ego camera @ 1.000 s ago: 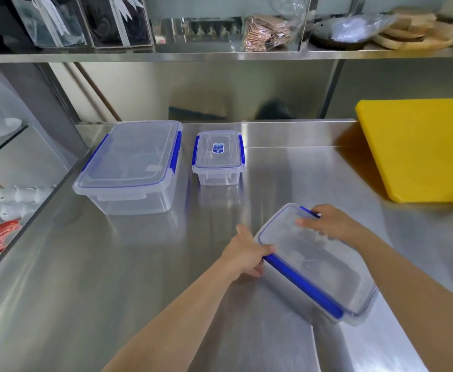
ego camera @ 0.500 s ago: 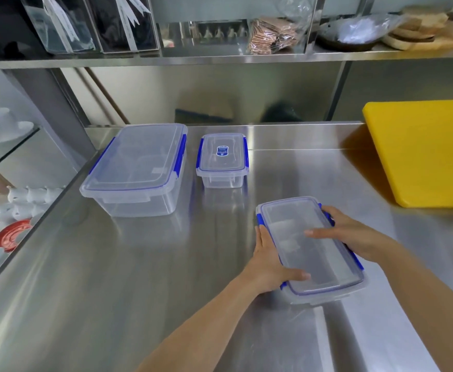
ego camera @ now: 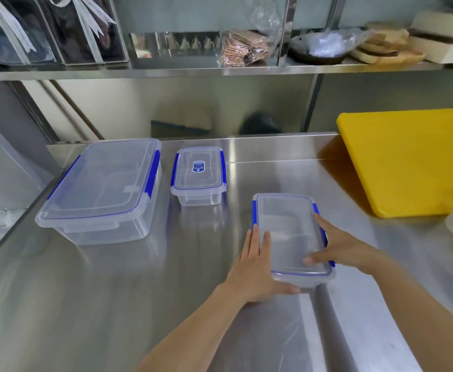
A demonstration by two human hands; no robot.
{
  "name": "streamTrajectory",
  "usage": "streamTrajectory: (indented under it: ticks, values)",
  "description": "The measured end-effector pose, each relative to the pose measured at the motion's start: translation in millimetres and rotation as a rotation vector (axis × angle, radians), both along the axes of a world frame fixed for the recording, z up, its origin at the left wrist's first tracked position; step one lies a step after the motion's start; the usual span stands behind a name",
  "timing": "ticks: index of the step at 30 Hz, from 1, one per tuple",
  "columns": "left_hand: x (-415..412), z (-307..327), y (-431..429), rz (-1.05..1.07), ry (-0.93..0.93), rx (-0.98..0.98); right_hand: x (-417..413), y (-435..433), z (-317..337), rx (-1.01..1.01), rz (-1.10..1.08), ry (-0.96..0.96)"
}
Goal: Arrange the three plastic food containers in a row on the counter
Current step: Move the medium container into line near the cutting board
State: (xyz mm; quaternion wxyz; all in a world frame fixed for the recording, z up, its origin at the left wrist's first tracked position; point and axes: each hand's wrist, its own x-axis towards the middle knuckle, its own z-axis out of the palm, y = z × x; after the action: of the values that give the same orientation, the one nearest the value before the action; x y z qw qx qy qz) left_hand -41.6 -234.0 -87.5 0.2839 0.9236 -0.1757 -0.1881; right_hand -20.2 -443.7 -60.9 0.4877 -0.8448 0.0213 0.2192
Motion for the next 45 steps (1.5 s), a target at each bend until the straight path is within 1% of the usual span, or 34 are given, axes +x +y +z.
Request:
streamTrajectory:
  ticks: [4,6,9,13,19,24,25,27,28,30,32,33,36,39,42,45]
  values:
    - [32,-2,-2,0.062,-0.075,-0.034,24,6,-11,-0.095,-0.230,-0.098]
    - [50,-6,-4,0.104,-0.078,-0.047,41,9,-19,-0.122,-0.279,-0.123]
    - [79,-11,-6,0.174,-0.109,-0.054,68,14,-25,-0.153,-0.309,-0.161]
    - [118,-14,-8,0.239,-0.282,0.035,111,21,-27,-0.232,-0.316,-0.199]
    - [172,-20,-13,0.325,-0.305,0.068,175,26,-36,-0.319,-0.265,-0.240]
    - [194,-22,-16,0.355,-0.319,0.013,205,22,-45,-0.380,-0.270,-0.282]
    - [195,-23,-18,0.357,-0.317,0.007,207,21,-46,-0.372,-0.276,-0.292]
    - [194,-26,-20,0.373,-0.284,-0.060,206,21,-47,-0.269,-0.311,-0.303]
    - [193,-27,-20,0.395,-0.245,-0.137,205,22,-48,-0.183,-0.346,-0.316]
    - [192,-26,-21,0.494,-0.122,-0.366,200,25,-48,-0.019,-0.432,-0.354]
    - [192,-21,-22,0.633,0.024,-0.597,195,28,-47,0.073,-0.459,-0.370]
    - [194,-19,-22,0.666,0.080,-0.663,194,29,-47,0.101,-0.450,-0.367]
    - [195,-17,-29,0.664,0.095,-0.665,192,24,-48,0.106,-0.432,-0.351]
    - [195,-14,-52,0.645,0.099,-0.645,187,4,-47,0.072,-0.470,-0.362]
    - [195,-12,-88,0.637,0.062,-0.579,184,-24,-46,-0.032,-0.537,-0.374]
    - [196,-11,-119,0.606,0.070,-0.485,181,-54,-44,-0.168,-0.598,-0.368]
